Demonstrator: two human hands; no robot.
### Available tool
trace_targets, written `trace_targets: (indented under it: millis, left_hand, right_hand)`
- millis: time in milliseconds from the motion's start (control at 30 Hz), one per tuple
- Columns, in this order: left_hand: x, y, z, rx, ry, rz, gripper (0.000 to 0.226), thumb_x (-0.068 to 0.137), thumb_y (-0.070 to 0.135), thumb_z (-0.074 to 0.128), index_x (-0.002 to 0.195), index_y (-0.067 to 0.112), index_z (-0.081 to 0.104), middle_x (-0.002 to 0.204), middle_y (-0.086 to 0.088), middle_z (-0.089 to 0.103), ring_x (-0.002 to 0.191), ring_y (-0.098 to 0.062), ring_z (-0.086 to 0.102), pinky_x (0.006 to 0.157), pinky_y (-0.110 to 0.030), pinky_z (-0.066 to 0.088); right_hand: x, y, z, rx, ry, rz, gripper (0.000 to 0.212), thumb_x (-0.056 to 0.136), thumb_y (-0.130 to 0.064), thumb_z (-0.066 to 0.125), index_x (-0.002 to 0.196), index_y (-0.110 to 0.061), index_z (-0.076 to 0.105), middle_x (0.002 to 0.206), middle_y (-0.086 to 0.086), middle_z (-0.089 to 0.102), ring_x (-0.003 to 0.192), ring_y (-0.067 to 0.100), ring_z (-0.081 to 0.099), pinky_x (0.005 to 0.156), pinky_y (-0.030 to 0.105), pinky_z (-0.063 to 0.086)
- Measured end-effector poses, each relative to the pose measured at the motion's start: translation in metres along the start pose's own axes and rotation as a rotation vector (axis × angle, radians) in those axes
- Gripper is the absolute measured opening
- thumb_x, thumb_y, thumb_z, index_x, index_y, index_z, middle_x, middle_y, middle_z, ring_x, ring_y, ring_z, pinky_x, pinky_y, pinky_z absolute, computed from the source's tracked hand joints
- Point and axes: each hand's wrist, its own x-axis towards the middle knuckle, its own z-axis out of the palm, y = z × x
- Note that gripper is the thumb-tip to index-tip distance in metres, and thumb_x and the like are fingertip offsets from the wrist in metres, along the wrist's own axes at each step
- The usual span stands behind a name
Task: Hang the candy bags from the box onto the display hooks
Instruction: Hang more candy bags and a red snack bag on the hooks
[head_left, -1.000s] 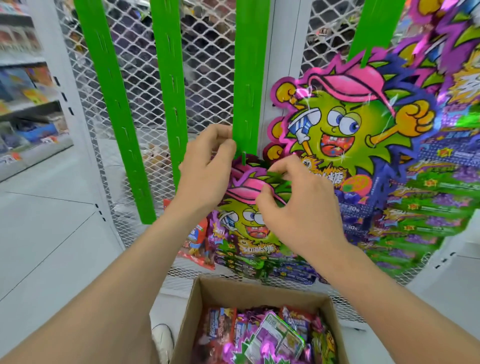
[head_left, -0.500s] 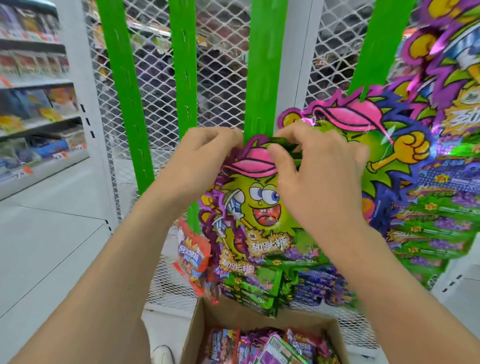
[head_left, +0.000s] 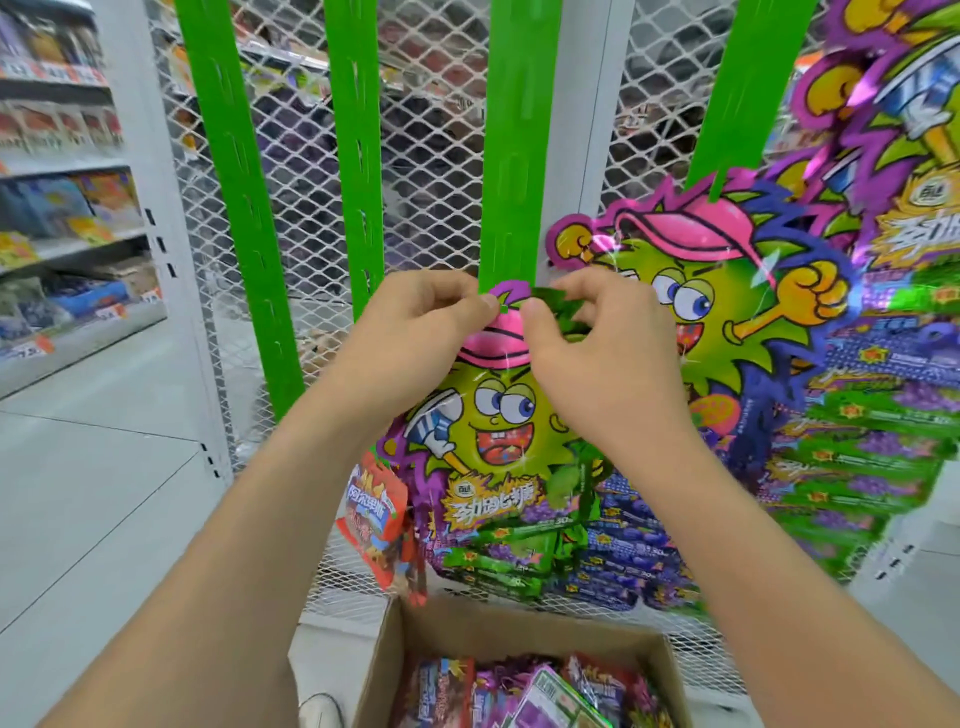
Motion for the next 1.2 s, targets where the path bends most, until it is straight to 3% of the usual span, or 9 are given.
trace_targets:
  millis: [100,167,300,400,600,767,933,1067,1200]
  left_hand:
    - [-0.005,-0.005,0.003,0.07,-0.023,0.042,0.03,0.105,0.017,0.06,0.075,0.016,0.065,0.062,0.012,0.061,0.058,-0.006,0.054,0.062,-0.025,0.041]
    - [-0.007,-0.014,0.007,0.231,0.032,0.148,0.025,0.105,0.027,0.058,0.083,0.02,0.067,0.07,0.011,0.065,0.068,-0.008,0.06,0.067,-0.032,0.048]
    - [-0.025,-0.036,0.024,0.525,0.324,0.335,0.034,0.099,0.026,0.062,0.133,0.02,0.059,0.129,-0.001,0.056,0.122,-0.023,0.052,0.104,-0.049,0.044]
    - [-0.045,-0.045,0.035,0.54,0.37,0.485,0.032,0.091,0.012,0.066,0.122,0.015,0.062,0.119,-0.003,0.057,0.113,-0.026,0.054,0.096,-0.047,0.045]
    - [-0.09,-0.098,0.077,0.73,-0.568,0.262,0.005,0.089,0.022,0.06,0.09,0.027,0.06,0.081,0.006,0.066,0.08,-0.02,0.066,0.063,-0.036,0.045]
    - [-0.136,-0.184,0.143,0.77,-1.034,-0.047,0.019,0.092,0.025,0.051,0.08,0.017,0.065,0.072,0.005,0.061,0.07,-0.023,0.062,0.063,-0.031,0.047]
    - [-0.193,-0.276,0.209,0.65,-1.177,-0.411,0.024,0.102,0.027,0.055,0.111,0.012,0.071,0.109,-0.006,0.072,0.101,-0.027,0.068,0.095,-0.044,0.056]
    - [-0.233,-0.328,0.249,0.656,-1.104,-0.523,0.061,0.104,0.008,0.052,0.161,0.01,0.032,0.163,-0.02,0.04,0.144,-0.037,0.046,0.117,-0.048,0.042]
    - [-0.245,-0.342,0.267,0.725,-1.037,-0.559,0.079,0.104,0.018,0.059,0.167,0.031,0.015,0.172,-0.01,0.018,0.156,-0.046,0.019,0.124,-0.066,0.023]
  right_hand:
    - [-0.01,0.008,0.004,-0.077,-0.044,-0.046,0.022,0.092,-0.046,0.066,0.103,-0.028,0.069,0.084,-0.011,0.071,0.085,0.025,0.068,0.09,0.051,0.052]
    - [-0.015,0.016,0.004,-0.102,-0.034,-0.1,0.021,0.096,-0.042,0.068,0.109,-0.026,0.066,0.089,-0.009,0.071,0.088,0.022,0.069,0.09,0.048,0.052]
    - [-0.033,0.028,-0.009,-0.12,0.105,-0.25,0.028,0.091,-0.015,0.075,0.117,-0.017,0.065,0.107,-0.004,0.067,0.103,0.02,0.06,0.092,0.033,0.047]
    - [-0.05,0.042,-0.021,-0.121,0.045,-0.438,0.019,0.087,-0.005,0.072,0.104,-0.013,0.067,0.096,-0.001,0.066,0.094,0.02,0.058,0.086,0.031,0.047]
    - [-0.089,0.097,-0.034,-0.317,-1.062,-0.299,0.008,0.094,-0.03,0.066,0.098,-0.024,0.071,0.077,-0.007,0.074,0.068,0.004,0.063,0.072,0.027,0.054]
    - [-0.128,0.15,-0.035,-0.524,-1.285,-0.269,0.015,0.096,-0.026,0.061,0.101,-0.017,0.072,0.075,0.0,0.066,0.082,0.023,0.062,0.072,0.033,0.049]
    - [-0.149,0.185,-0.037,-0.587,-1.406,-0.307,0.019,0.097,-0.029,0.057,0.094,-0.013,0.068,0.081,0.005,0.064,0.081,0.03,0.061,0.073,0.046,0.056]
    - [-0.15,0.202,-0.034,-0.613,-1.461,-0.3,0.027,0.098,-0.023,0.05,0.091,-0.007,0.07,0.081,0.013,0.068,0.07,0.031,0.061,0.06,0.041,0.054]
    - [-0.139,0.21,-0.029,-0.629,-1.447,-0.306,0.022,0.098,-0.018,0.051,0.088,-0.005,0.066,0.073,0.01,0.057,0.064,0.031,0.05,0.057,0.04,0.046]
